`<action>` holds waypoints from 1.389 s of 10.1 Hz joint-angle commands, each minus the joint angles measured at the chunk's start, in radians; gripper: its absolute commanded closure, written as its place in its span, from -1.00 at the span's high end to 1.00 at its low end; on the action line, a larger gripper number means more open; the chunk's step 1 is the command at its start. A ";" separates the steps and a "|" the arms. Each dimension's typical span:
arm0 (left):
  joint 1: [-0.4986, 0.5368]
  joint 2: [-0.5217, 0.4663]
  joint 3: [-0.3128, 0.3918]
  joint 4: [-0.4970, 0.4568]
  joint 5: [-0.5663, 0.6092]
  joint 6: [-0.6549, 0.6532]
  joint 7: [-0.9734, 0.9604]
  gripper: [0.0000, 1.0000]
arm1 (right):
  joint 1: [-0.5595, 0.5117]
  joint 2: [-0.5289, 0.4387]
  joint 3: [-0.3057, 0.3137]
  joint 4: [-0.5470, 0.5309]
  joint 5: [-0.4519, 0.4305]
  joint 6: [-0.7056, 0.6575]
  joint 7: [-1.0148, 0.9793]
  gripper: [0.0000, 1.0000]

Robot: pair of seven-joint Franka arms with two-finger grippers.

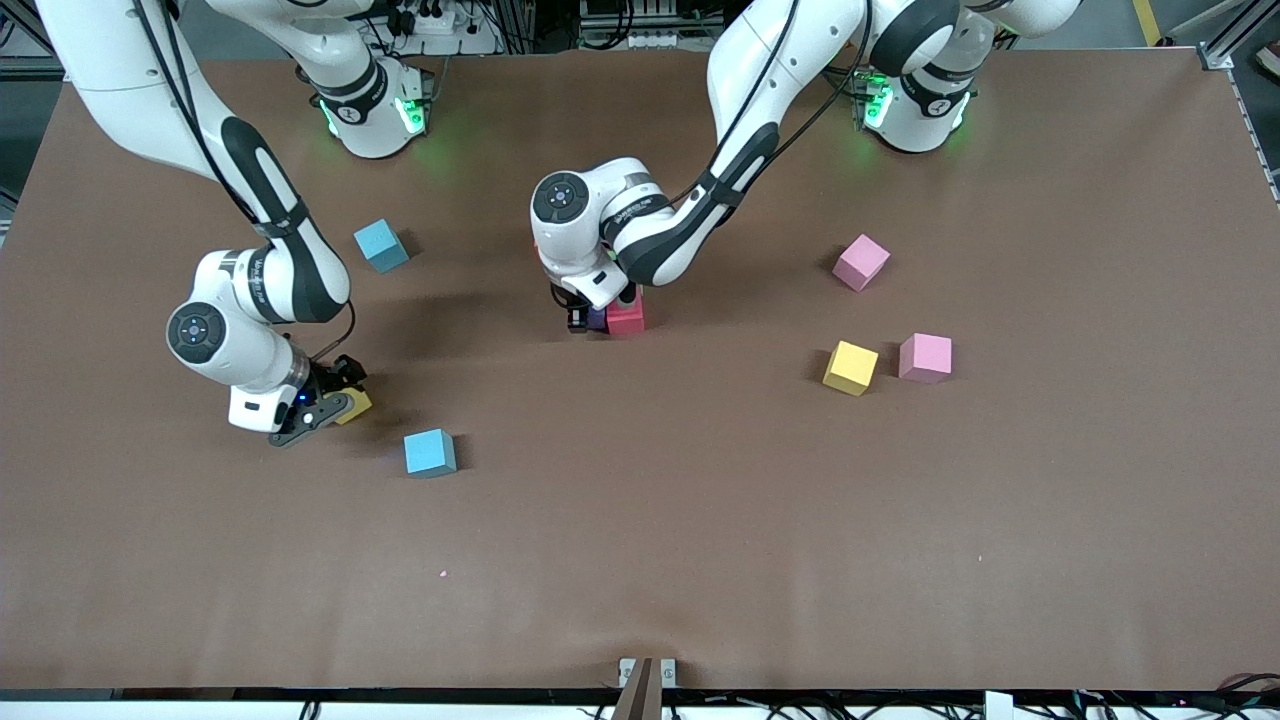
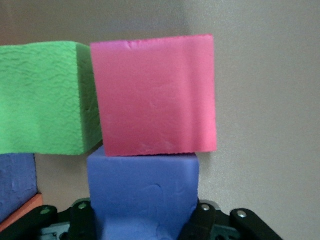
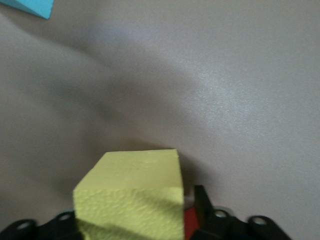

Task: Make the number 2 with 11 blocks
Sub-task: 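Place the purple cube with the left gripper while the right gripper grasps yellow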

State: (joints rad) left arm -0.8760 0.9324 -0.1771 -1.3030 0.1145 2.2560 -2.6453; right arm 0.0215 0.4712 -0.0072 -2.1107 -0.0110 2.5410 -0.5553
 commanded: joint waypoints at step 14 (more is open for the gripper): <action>0.170 -0.219 0.001 -0.077 -0.016 -0.254 0.189 1.00 | 0.005 -0.146 0.079 0.021 0.005 -0.240 0.055 -0.52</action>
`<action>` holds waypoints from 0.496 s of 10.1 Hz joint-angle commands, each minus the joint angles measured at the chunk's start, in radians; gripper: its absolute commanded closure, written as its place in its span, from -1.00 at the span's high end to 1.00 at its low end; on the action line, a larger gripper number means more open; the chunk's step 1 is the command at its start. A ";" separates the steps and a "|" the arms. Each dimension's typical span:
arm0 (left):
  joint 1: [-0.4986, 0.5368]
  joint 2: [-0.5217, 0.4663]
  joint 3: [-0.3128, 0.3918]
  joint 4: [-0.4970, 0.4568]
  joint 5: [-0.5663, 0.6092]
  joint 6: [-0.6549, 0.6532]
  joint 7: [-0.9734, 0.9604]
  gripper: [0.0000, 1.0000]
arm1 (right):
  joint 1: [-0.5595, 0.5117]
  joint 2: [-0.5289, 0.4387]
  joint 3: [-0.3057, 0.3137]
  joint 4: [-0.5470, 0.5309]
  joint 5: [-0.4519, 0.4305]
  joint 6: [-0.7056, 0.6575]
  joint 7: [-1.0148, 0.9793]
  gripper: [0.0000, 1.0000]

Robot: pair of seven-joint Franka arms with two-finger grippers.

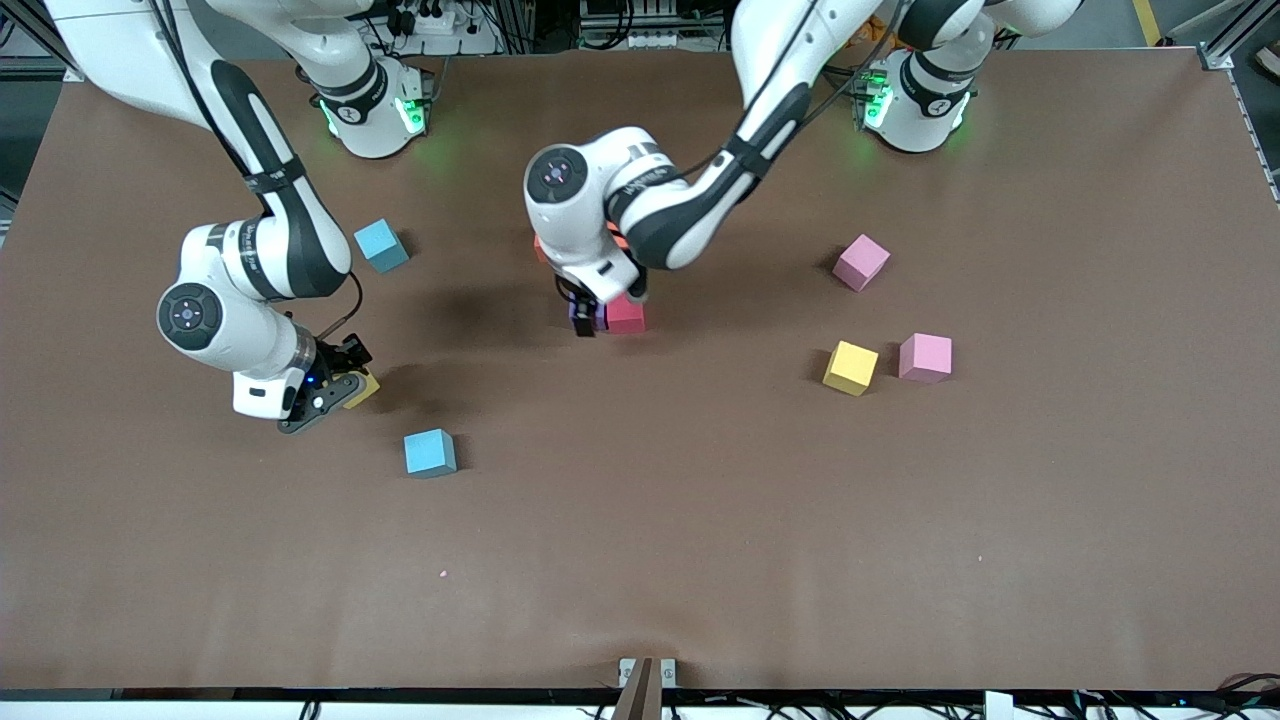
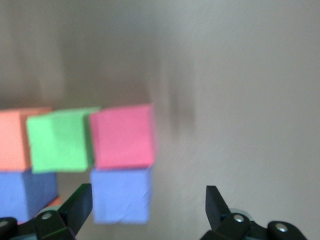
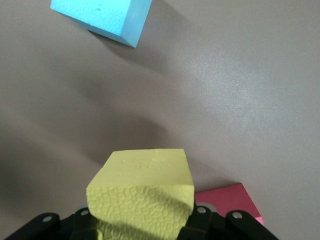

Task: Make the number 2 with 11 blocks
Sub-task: 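Carry the yellow cube with the right gripper while the left gripper grasps another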

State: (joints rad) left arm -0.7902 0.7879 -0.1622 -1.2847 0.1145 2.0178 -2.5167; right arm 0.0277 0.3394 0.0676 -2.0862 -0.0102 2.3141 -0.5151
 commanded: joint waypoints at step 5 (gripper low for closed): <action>0.337 -0.298 -0.048 -0.442 -0.018 0.055 0.266 1.00 | 0.066 -0.042 0.006 0.052 0.003 -0.123 0.012 -0.49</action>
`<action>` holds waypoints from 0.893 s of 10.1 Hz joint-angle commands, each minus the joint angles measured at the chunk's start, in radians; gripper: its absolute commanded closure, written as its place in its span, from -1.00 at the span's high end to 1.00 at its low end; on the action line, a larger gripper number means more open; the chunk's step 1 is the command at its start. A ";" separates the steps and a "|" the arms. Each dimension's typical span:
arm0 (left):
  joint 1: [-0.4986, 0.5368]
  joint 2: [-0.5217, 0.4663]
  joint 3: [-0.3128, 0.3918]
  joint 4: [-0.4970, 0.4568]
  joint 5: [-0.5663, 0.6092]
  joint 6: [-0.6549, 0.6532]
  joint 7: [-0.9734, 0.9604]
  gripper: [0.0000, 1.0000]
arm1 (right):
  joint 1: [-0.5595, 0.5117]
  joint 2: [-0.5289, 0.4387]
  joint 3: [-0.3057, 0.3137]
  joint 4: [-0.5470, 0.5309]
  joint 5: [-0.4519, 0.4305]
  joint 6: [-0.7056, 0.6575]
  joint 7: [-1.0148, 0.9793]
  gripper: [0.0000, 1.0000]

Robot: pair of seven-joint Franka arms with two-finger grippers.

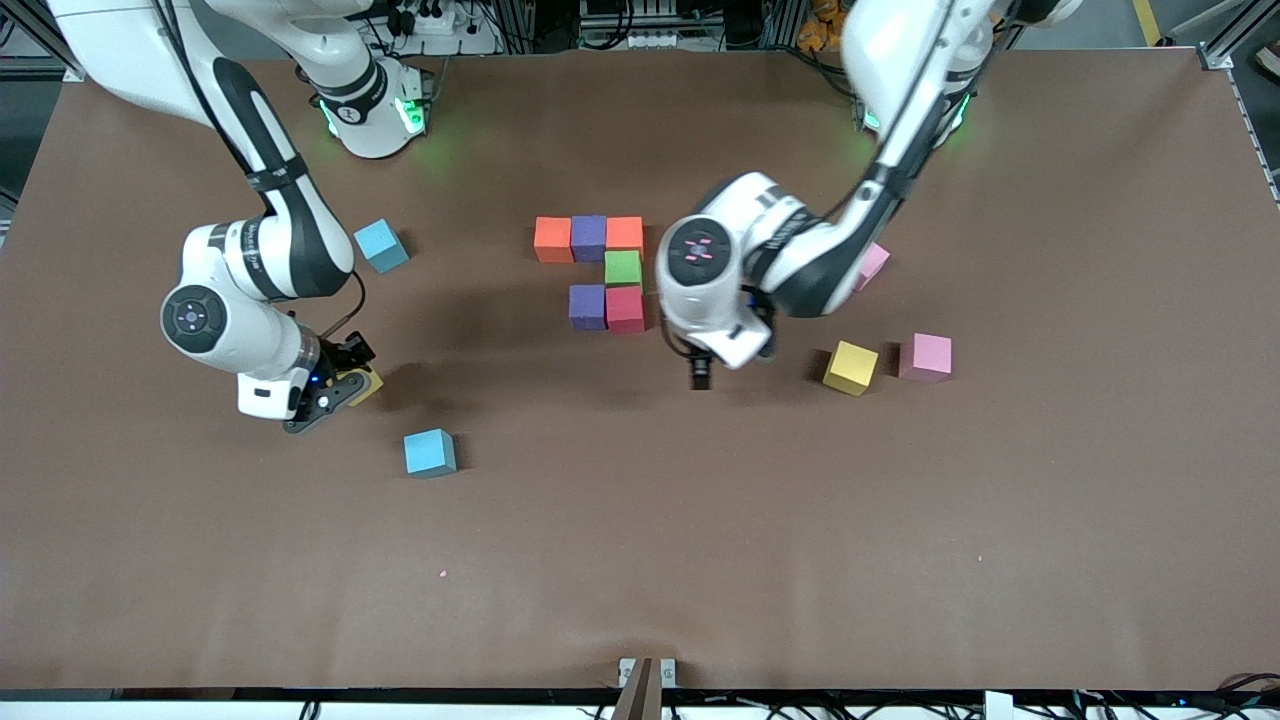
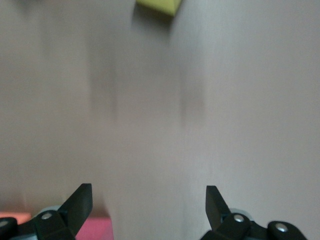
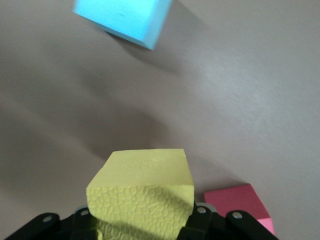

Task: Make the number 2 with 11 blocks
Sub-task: 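Carry the yellow cube with the right gripper while the left gripper grasps another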

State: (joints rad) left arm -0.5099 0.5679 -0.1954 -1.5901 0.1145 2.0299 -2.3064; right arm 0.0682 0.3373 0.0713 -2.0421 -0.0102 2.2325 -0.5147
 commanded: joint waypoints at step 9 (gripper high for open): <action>0.429 -0.154 -0.079 -0.370 -0.018 0.208 0.683 1.00 | 0.420 -0.173 0.007 -0.277 -0.005 0.345 -0.153 -0.50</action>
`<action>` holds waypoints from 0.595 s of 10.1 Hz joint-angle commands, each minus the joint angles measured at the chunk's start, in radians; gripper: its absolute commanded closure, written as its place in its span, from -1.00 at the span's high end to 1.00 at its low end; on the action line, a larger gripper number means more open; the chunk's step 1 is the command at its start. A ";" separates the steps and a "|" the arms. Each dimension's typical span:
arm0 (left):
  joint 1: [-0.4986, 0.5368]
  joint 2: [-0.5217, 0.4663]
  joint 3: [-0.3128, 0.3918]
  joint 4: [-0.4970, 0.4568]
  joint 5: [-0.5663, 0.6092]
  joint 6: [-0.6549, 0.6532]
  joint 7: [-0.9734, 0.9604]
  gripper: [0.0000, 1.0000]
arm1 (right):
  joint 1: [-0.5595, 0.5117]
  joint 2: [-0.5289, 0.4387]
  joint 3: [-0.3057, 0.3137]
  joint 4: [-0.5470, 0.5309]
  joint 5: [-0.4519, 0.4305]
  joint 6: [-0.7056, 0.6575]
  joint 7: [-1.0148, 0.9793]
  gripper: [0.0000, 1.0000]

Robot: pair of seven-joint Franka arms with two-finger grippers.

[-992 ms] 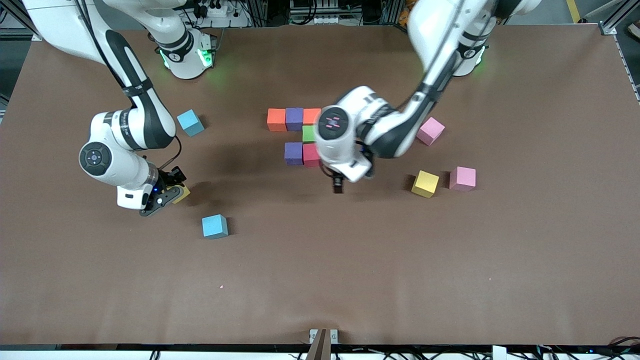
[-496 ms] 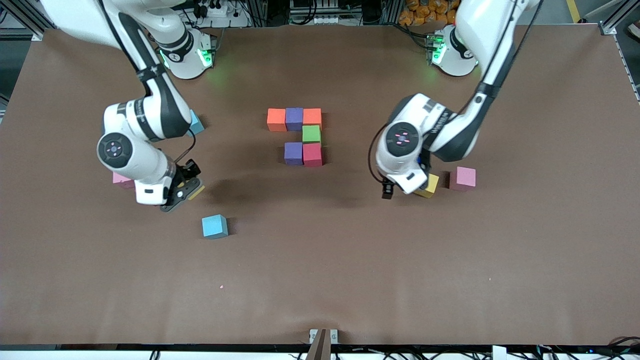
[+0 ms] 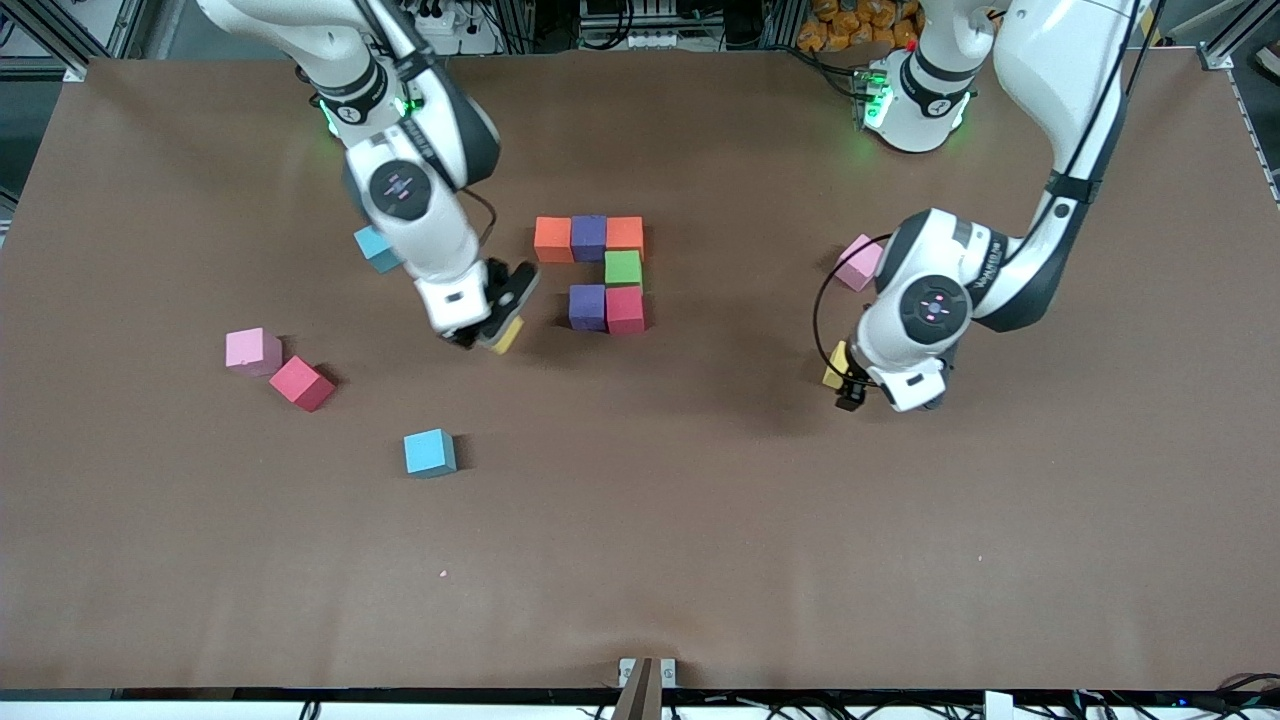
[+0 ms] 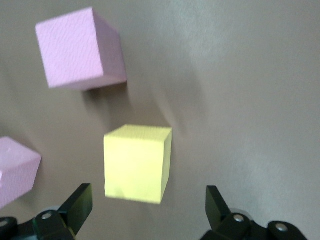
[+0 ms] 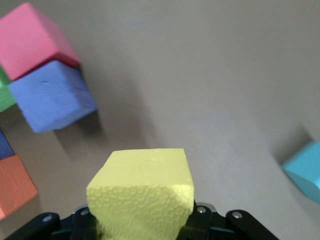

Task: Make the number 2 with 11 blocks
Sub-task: 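Carry the yellow cube with the right gripper while the left gripper grasps another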

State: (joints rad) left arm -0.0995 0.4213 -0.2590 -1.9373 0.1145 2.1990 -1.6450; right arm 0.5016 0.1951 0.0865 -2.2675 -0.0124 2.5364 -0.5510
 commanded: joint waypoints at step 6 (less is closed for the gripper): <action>0.026 0.005 -0.014 -0.083 -0.009 0.143 0.021 1.00 | 0.029 -0.011 -0.010 -0.052 -0.003 0.041 -0.273 -0.52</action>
State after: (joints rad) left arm -0.0843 0.4297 -0.2636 -1.9886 0.1145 2.3083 -1.6384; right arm 0.5271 0.1944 0.0793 -2.3037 -0.0128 2.5749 -0.8061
